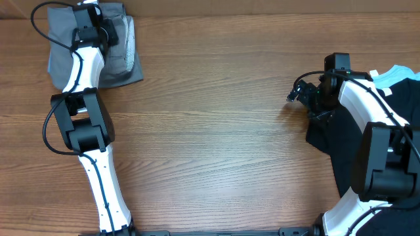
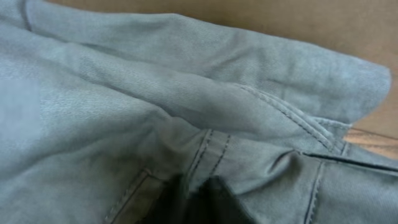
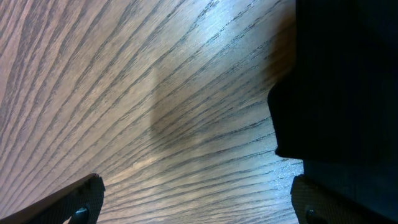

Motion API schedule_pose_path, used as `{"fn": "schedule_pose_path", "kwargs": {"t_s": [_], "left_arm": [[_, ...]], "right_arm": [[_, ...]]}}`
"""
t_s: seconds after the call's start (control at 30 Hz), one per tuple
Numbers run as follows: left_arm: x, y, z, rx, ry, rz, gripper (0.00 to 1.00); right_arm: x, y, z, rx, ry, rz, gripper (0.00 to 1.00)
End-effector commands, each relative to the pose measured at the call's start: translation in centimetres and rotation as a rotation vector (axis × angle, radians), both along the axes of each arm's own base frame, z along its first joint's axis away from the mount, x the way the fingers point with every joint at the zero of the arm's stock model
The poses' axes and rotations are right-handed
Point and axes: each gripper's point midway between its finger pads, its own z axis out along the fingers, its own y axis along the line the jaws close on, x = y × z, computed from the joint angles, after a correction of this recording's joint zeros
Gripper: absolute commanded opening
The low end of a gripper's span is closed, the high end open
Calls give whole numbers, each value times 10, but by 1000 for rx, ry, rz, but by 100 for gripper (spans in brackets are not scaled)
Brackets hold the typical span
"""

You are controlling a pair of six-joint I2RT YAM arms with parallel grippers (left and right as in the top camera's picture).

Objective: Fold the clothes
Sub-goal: 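Lower the grey pants onto the jeans and press them flat with left gripper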

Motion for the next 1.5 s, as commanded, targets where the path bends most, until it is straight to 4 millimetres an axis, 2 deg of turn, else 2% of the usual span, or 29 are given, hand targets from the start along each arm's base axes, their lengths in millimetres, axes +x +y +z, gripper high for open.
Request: {"fn": "schedule_pose_path", "kwargs": {"t_s": [0.0, 0.03, 0.07, 0.1, 0.17, 0.27, 0.6, 0.7, 0.9, 0.97, 1.07, 1.13, 1.17, 1.2, 1.23, 1.27, 1.37, 1.4, 1.47], "left_arm": [[8, -5, 75, 9, -123, -9, 33], [9, -5, 89, 13, -145, -8, 19], [9, -4, 103, 20, -167, -4, 10], [8, 0, 115, 32, -186, 13, 5], [6, 9, 130, 66, -214, 62, 4], [4, 24, 134, 117, -216, 120, 4], [-1, 94, 67, 125, -164, 218, 4], [-6, 109, 43, 116, -126, 233, 4], [-11, 125, -3, 111, -71, 253, 4], [-10, 126, -13, 113, -66, 251, 4], [-7, 122, -13, 141, -64, 206, 4], [-5, 122, -3, 159, -77, 197, 4], [-4, 122, 8, 165, -91, 198, 4], [-3, 121, 18, 166, -101, 198, 10], [-2, 119, 34, 166, -118, 197, 9], [-2, 115, 51, 168, -131, 192, 4], [-3, 102, 99, 176, -179, 179, 4], [-4, 96, 118, 176, -202, 176, 9], [-8, 84, 150, 161, -237, 172, 50]], "right_arm": [[10, -3, 20, -10, -62, -3, 100], [10, -3, 20, -10, -62, -3, 100], [10, -3, 20, -10, -62, -3, 100], [10, -3, 20, -10, -62, -3, 100], [10, -3, 20, -10, -62, -3, 100], [10, -3, 20, -10, -62, -3, 100], [10, -3, 20, -10, -62, -3, 100], [10, -3, 20, -10, -62, -3, 100], [10, -3, 20, -10, -62, -3, 100], [10, -3, 20, -10, -62, -3, 100], [10, -3, 20, -10, -62, -3, 100], [10, -3, 20, -10, -62, -3, 100], [10, -3, 20, -10, -62, -3, 100], [10, -3, 20, -10, -62, -3, 100], [10, -3, 20, -10, -62, -3, 100], [10, -3, 20, -10, -62, -3, 100], [10, -3, 20, -10, -62, -3, 100], [10, -3, 20, -10, -62, -3, 100], [10, -3, 20, -10, -62, -3, 100]]}}
